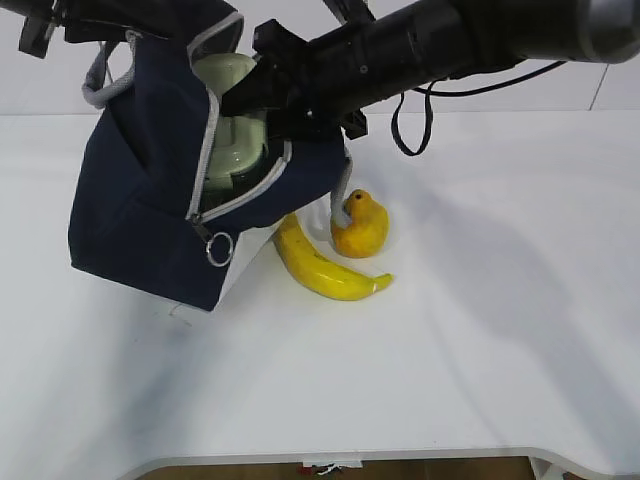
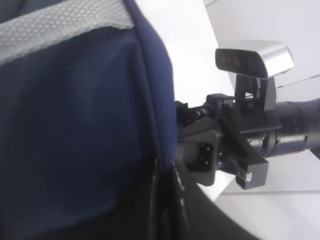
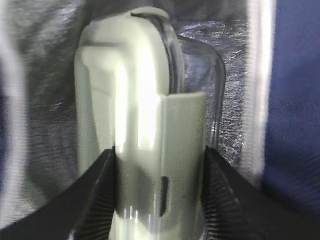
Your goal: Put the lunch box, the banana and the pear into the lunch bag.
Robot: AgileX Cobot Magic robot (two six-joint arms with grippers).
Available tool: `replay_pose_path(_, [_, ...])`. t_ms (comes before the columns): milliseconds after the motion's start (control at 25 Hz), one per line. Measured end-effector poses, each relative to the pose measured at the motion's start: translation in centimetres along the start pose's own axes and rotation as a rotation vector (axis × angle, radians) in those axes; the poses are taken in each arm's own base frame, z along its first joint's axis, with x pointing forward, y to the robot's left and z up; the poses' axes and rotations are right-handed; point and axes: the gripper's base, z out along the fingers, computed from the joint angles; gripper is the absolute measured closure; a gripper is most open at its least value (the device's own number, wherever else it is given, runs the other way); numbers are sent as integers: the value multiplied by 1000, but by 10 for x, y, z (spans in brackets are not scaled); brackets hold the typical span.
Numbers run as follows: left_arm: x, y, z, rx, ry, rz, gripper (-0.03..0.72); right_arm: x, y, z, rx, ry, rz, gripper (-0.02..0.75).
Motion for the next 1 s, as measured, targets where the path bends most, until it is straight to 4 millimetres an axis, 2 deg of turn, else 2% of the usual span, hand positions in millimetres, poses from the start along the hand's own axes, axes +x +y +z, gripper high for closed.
replay_pose_path(120, [-1, 5, 3, -11, -5, 31, 687, 0, -7, 9, 9, -4, 10, 353])
replay_pose_path(360, [1, 19, 11, -79, 41, 108, 687, 9, -36, 41, 46, 31, 47, 353])
replay_pose_path(600, [3, 38, 20, -143, 94, 125, 687, 7, -50, 62, 55, 26, 50, 353])
replay_pose_path(800, [4, 52, 30, -153, 126, 100, 687, 7, -60, 71, 53, 32, 76, 353])
replay_pose_path(1000, [4, 58, 35, -156, 138, 88, 687, 9, -64, 74, 67, 48, 79, 353])
